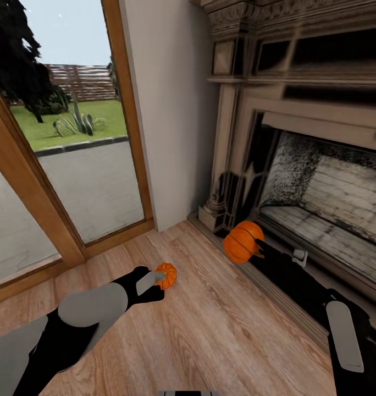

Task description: Place each of the two pumpkins and all three candles from the living room inside a cabinet in the living room (use any cabinet), then make sure every cabinet is closed, and position the cauldron so it is next to a table in the living room.

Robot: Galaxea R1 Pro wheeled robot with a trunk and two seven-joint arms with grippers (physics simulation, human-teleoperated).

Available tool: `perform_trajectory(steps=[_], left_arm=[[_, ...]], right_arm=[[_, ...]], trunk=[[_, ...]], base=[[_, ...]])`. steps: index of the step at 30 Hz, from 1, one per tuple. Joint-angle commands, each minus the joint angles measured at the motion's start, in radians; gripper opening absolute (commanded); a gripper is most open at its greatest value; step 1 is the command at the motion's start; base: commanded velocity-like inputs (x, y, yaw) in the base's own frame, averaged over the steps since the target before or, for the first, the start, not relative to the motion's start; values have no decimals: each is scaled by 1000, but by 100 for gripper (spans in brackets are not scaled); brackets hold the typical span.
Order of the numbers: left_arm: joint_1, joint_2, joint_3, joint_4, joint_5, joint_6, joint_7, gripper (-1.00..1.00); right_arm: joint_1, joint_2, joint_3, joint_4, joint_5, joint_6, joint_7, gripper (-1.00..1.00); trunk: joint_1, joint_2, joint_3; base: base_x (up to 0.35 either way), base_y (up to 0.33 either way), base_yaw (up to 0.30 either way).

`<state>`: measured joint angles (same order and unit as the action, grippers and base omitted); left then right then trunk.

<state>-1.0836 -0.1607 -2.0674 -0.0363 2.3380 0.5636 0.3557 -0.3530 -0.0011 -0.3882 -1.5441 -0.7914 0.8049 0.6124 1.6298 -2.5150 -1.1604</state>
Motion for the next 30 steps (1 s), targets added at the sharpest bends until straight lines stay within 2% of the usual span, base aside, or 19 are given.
perform_trajectory(steps=[1,5,12,16,22,28,30], left_arm=[[-1,1,-7,-2,10,1,6,100],[-1,4,-7,-1,9,0,6,100],[-1,5,-7,-1,9,-1,6,100],[-1,5,-7,-1,10,-41,7,100],[-1,7,-7,-1,10,-50,10,100],[-1,7,-8,-1,10,-52,12,100],[-1,7,-8,-1,-8,-53,12,100]], right_arm=[[6,-1,-1,0,-8,8,6,-100],[14,0,-1,-2,-8,8,7,-100],[15,-3,-1,-1,-9,11,8,-100],[15,-3,-1,-1,-9,11,9,-100],[16,-4,0,1,-9,12,10,-100],[21,-3,4,15,-9,11,10,-100],[21,-2,4,17,-9,11,9,-100]], trunk=[[0,0,-1],[0,0,-1],[0,0,1],[0,0,4],[0,0,5],[0,0,5],[0,0,5]], base=[[0,0,0],[0,0,-53],[0,0,-247],[0,0,-206],[13,0,-50],[201,0,-5],[307,0,-1]])
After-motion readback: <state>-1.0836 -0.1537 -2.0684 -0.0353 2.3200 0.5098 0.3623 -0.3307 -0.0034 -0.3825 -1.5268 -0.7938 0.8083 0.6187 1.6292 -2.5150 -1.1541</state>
